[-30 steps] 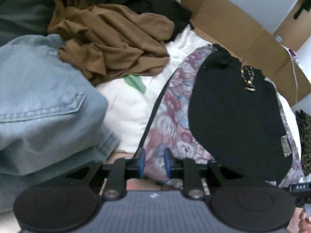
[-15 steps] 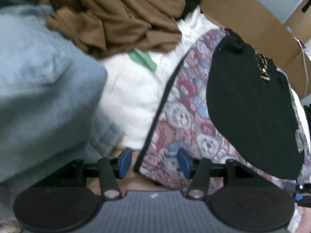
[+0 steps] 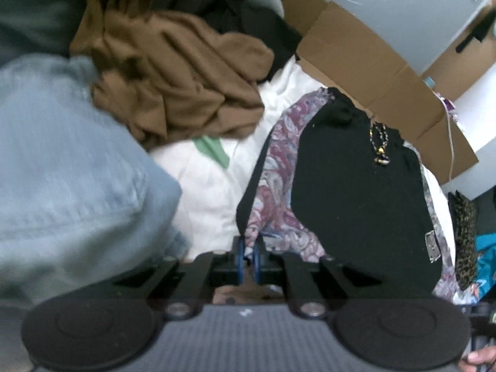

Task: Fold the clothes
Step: 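Lower the held shorts flat onto the sheet and open both grippers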

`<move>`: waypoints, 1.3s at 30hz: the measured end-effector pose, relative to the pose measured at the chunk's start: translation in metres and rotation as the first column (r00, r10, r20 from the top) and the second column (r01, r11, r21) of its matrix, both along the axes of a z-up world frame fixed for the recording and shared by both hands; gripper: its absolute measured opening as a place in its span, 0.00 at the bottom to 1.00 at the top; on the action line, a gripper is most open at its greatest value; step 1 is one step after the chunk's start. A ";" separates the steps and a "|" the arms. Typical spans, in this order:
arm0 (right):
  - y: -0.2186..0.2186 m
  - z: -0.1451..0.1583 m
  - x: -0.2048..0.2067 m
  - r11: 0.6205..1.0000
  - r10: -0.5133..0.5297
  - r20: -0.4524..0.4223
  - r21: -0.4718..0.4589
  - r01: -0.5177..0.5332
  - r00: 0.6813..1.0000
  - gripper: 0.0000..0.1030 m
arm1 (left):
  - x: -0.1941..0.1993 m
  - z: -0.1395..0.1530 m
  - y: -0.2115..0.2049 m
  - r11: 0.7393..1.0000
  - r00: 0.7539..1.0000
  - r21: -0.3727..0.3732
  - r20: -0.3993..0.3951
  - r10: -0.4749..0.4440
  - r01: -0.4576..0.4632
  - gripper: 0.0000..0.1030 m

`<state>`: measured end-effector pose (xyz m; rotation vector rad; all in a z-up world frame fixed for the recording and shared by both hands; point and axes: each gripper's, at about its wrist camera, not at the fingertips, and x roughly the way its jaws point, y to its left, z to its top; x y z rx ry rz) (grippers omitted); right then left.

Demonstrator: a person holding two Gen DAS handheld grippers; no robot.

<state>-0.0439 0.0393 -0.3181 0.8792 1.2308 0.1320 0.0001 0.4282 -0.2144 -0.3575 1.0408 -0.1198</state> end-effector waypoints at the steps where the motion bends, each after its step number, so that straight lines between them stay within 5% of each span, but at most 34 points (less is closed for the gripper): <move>1: 0.000 0.002 0.000 1.000 0.000 -0.002 0.004 0.000 1.000 0.01 | 0.001 0.003 0.001 1.000 1.000 0.011 -0.008 -0.005 0.005 0.06; 14: -0.010 0.006 -0.014 1.000 -0.026 -0.006 0.006 0.026 1.000 0.01 | 0.001 0.004 -0.014 0.986 0.992 0.137 -0.098 -0.082 0.095 0.06; 26: 0.002 -0.009 -0.014 0.999 0.036 -0.040 -0.010 -0.036 0.999 0.06 | 0.002 -0.013 0.002 0.988 0.997 0.155 -0.073 0.014 -0.002 0.06; 32: -0.006 -0.010 -0.019 0.996 0.069 -0.057 -0.059 -0.072 0.996 0.12 | 0.000 -0.026 0.003 0.970 0.988 0.231 -0.115 0.104 -0.075 0.11; 34: -0.014 -0.009 -0.019 0.996 0.050 -0.053 -0.071 -0.054 0.997 0.25 | -0.003 -0.020 0.006 0.972 0.989 0.218 -0.093 0.116 -0.094 0.11; 35: -0.018 -0.008 -0.018 0.997 0.028 -0.049 -0.075 -0.031 0.998 0.42 | -0.003 -0.018 0.007 0.973 0.989 0.207 -0.083 0.121 -0.102 0.12; 36: -0.022 -0.008 -0.017 0.997 0.004 -0.043 -0.077 -0.007 0.999 0.48 | -0.002 -0.017 0.007 0.974 0.989 0.197 -0.078 0.126 -0.108 0.12; 39: -0.027 -0.014 -0.012 0.998 -0.045 -0.035 -0.046 0.044 0.998 0.48 | 0.002 -0.017 0.005 0.977 0.989 0.176 -0.070 0.131 -0.117 0.13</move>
